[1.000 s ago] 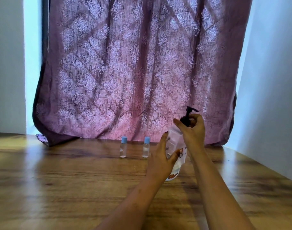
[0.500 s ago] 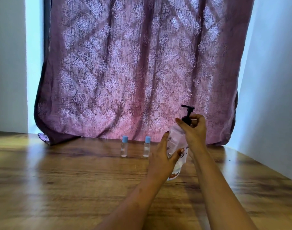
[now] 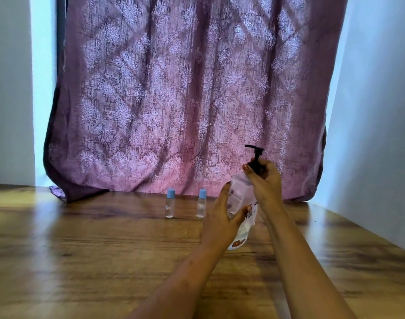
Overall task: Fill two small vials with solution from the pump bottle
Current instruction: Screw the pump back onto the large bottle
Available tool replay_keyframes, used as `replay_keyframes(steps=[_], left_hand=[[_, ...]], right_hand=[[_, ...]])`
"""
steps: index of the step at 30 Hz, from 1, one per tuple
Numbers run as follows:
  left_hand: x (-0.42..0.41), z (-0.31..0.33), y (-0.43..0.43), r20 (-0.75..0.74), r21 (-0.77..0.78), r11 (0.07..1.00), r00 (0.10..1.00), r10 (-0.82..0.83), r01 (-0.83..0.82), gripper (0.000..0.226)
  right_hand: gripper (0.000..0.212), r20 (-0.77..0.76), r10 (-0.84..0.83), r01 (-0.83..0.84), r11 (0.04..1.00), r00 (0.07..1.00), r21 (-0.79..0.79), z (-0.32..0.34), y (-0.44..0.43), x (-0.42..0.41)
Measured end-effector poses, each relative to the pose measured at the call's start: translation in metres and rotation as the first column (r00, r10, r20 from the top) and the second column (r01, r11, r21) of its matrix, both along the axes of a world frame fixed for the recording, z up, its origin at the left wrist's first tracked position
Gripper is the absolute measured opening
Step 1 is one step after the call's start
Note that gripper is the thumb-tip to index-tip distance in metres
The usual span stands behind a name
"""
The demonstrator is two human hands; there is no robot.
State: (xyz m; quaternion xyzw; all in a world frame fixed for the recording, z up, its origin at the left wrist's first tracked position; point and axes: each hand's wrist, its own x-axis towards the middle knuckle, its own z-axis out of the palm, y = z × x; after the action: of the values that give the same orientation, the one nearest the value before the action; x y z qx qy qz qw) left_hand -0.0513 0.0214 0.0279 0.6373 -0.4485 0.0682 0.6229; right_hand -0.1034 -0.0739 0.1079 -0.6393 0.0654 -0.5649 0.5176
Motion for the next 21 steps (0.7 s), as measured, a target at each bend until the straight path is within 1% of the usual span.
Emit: replay_keyframes(steps=[4,7,8,9,10,11,12,13,14,15,17,18,19,21], left_hand=[[-0.001,-0.001,-0.001,0.018,-0.007,1.0,1.0,0.017,-0.017,0.078],[-0.001,0.0,0.0,-0.018,-0.031,1.0,1.0,0.001,-0.002,0.079],[-0.002,0.0,0.0,-0.039,-0.041,0.999,0.999,-0.009,0.007,0.079],[-0.002,0.0,0.0,-0.056,-0.047,0.999,0.998,-0.008,0.006,0.079],[-0.002,0.0,0.001,-0.063,-0.041,0.999,0.998,0.008,-0.01,0.079],[0.0,0.0,0.001,-0.062,-0.019,0.999,0.997,0.037,-0.039,0.08],[0.001,-0.001,0.001,-0.064,0.024,0.997,0.996,0.07,-0.068,0.082],[0.003,-0.002,0.001,-0.08,0.072,0.994,0.993,0.092,-0.087,0.083],[0.004,-0.003,0.002,-0.128,0.101,0.992,0.988,0.083,-0.07,0.079],[0.005,-0.004,0.002,-0.199,0.086,0.996,0.979,0.035,-0.018,0.068],[0.008,-0.007,0.003,-0.334,0.03,0.993,0.937,-0.099,0.116,0.039],[0.008,-0.008,0.004,-0.383,0.014,0.98,0.907,-0.178,0.198,0.033],[0.008,-0.008,0.005,-0.431,-0.01,0.955,0.86,-0.272,0.297,0.034],[0.006,-0.012,0.004,-0.498,-0.073,0.879,0.746,-0.442,0.472,0.046]], right_hand=[[0.022,0.018,-0.08,0.081,0.996,0.997,-0.03,-0.002,0.006,0.002],[0.021,0.037,-0.125,0.127,0.988,0.992,-0.087,-0.003,0.013,0.0],[0.022,0.011,-0.125,0.125,0.986,0.992,-0.111,-0.004,0.015,0.0],[0.028,-0.051,-0.157,0.148,0.977,0.986,-0.156,-0.006,0.018,0.0],[0.046,-0.148,-0.23,0.192,0.954,0.962,-0.231,-0.008,0.021,0.001],[0.069,-0.245,-0.301,0.222,0.927,0.922,-0.303,-0.011,0.025,0.003],[0.088,-0.308,-0.35,0.237,0.906,0.885,-0.351,-0.016,0.029,0.004],[0.102,-0.339,-0.379,0.248,0.894,0.861,-0.373,-0.02,0.033,0.006],[0.109,-0.352,-0.406,0.268,0.886,0.843,-0.378,-0.025,0.037,0.008],[0.112,-0.361,-0.445,0.307,0.872,0.819,-0.381,-0.03,0.04,0.008],[0.11,-0.389,-0.552,0.408,0.823,0.738,-0.396,-0.039,0.043,0.006],[0.109,-0.408,-0.589,0.447,0.803,0.698,-0.395,-0.042,0.043,0.005],[0.108,-0.419,-0.603,0.475,0.796,0.679,-0.376,-0.046,0.041,0.003],[0.102,-0.399,-0.577,0.497,0.817,0.713,-0.292,-0.05,0.037,-0.005]])
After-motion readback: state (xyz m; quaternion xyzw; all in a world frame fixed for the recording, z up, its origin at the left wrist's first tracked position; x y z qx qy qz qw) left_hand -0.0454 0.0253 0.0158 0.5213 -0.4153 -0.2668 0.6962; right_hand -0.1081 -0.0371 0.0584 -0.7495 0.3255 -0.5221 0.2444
